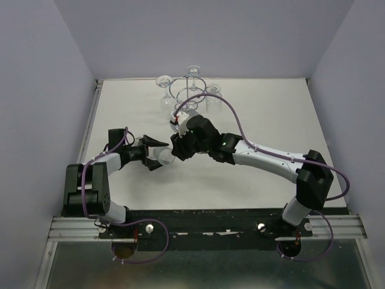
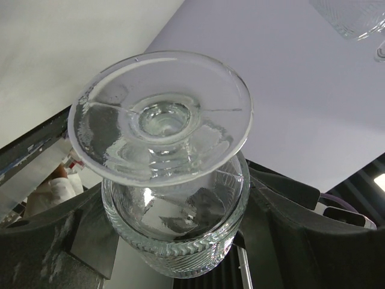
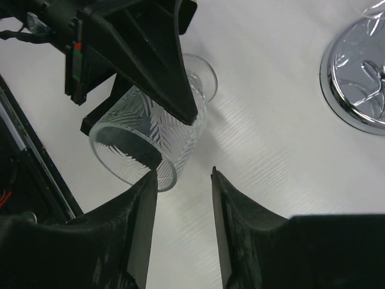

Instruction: Take the wine glass off the wine glass rack

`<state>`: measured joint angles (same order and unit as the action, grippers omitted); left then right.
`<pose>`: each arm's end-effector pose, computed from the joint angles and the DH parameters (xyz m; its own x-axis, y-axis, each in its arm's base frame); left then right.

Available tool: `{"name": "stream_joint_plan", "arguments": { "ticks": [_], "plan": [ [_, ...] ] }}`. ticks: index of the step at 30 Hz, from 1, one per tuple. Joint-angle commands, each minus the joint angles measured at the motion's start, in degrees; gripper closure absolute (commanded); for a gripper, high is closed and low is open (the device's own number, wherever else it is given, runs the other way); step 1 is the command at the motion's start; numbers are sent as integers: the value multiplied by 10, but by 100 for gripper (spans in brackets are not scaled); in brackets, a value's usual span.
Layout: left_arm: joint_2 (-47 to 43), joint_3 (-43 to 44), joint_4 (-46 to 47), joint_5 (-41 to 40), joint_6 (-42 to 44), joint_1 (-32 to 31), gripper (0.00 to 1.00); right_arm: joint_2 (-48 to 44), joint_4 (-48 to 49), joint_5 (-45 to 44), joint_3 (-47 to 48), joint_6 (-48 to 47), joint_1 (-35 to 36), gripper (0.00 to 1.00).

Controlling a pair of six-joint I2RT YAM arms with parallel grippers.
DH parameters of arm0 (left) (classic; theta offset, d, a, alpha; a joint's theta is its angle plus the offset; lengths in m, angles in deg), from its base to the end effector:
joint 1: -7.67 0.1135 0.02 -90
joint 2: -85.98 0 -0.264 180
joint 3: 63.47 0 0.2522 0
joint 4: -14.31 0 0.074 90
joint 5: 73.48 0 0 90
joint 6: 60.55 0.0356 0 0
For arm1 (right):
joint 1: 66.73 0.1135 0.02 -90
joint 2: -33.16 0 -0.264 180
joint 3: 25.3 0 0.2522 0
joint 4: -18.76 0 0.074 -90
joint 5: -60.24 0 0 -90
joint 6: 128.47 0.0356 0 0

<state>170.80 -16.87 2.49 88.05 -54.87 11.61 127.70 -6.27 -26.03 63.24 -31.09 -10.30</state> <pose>0.2508 -0.0166 0.1550 -0.6588 -0.3614 0.6599 -0.7029 -0.0170 -0.7111 0.2113 0.3225 0.2939 -0.3934 -0.3610 -0.8455 -0.8185 0.5563 0.1433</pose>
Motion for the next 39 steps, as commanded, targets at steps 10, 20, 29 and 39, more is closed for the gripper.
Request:
{"name": "stream_joint_plan", "arguments": {
  "ticks": [10,20,29,39],
  "plan": [
    [-49,-32,-48,-18,-14,63,100,82,24,-97,67,75,24,59],
    [-52,-32,-38,-18,-18,70,100,116,27,-12,96,77,33,63],
    [-51,-30,-24,-17,-25,70,100,132,34,26,111,62,38,68],
    [-47,-27,-4,-12,-33,70,100,151,48,10,128,18,50,74]
  ]
}}
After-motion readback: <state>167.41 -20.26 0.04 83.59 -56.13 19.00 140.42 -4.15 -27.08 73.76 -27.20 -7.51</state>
